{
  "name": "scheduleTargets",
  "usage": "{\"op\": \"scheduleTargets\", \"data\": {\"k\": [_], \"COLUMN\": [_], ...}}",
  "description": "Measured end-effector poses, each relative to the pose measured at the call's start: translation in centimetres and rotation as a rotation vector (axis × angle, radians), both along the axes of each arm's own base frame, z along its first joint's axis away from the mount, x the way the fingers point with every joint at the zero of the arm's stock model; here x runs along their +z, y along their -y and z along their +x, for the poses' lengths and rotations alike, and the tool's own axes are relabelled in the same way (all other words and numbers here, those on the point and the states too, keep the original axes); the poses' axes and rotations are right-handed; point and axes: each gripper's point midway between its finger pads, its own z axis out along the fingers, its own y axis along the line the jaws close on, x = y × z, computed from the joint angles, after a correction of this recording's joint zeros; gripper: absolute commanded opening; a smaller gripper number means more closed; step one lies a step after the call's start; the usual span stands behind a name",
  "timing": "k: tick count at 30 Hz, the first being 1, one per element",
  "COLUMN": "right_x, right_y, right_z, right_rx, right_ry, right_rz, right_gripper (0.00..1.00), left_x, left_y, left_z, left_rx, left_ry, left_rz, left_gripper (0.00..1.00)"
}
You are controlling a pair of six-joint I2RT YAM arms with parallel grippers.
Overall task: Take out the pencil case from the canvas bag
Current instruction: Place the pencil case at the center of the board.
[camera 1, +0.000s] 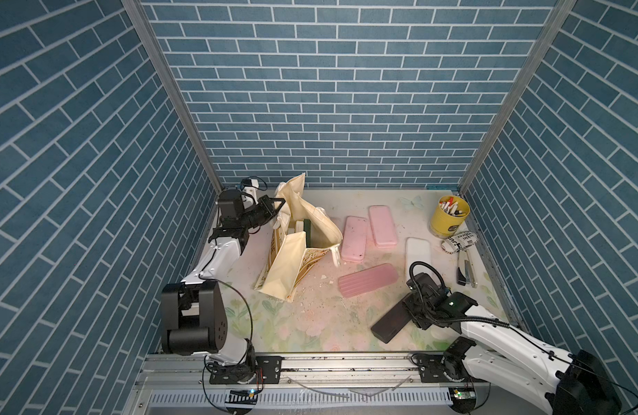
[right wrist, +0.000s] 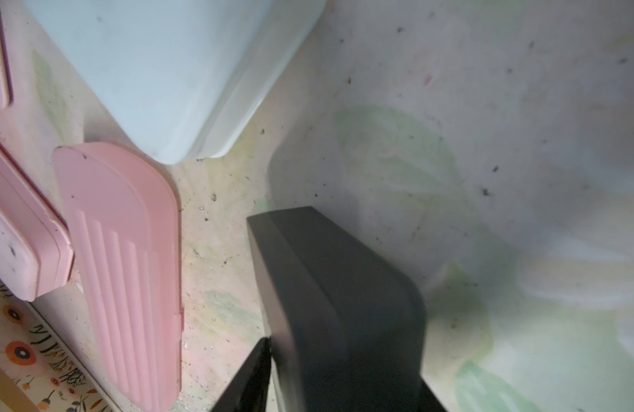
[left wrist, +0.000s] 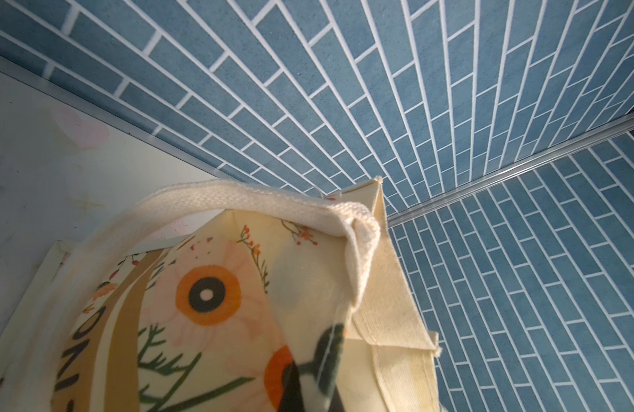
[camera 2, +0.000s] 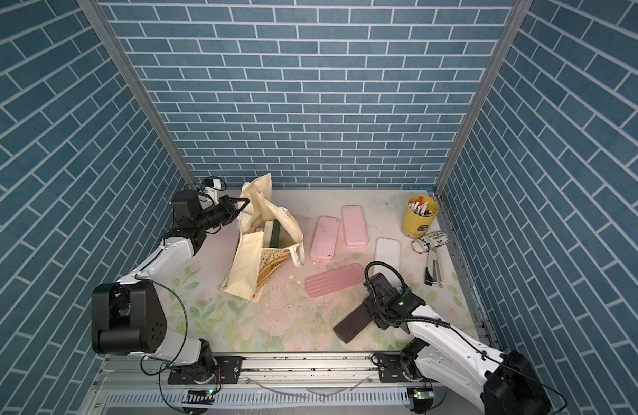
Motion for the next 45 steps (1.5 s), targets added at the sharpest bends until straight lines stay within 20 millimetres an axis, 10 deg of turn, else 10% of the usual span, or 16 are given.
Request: {"op": "scheduleTargets", "data": {"k": [28,45], "right_x": [-0.1,10.7], "right_y": [0.5,0.1], "right_z": [-0.8,4.7], "right_rx": [-0.005,0.194], "right_ry": [-0.050,0.148], "right_rz": [-0.029,-0.256], "right_gripper": [0.64,0.57], "left_x": [0.5,3.1], "left_y": [0.5,1.4], "left_z": [-0.3,-1.4], "left_rx": [-0.038,-0.124], "left_ry": [0.008,0.035], "left_rz": [-0.020,0.046], "left_gripper": [0.00,0.00]}}
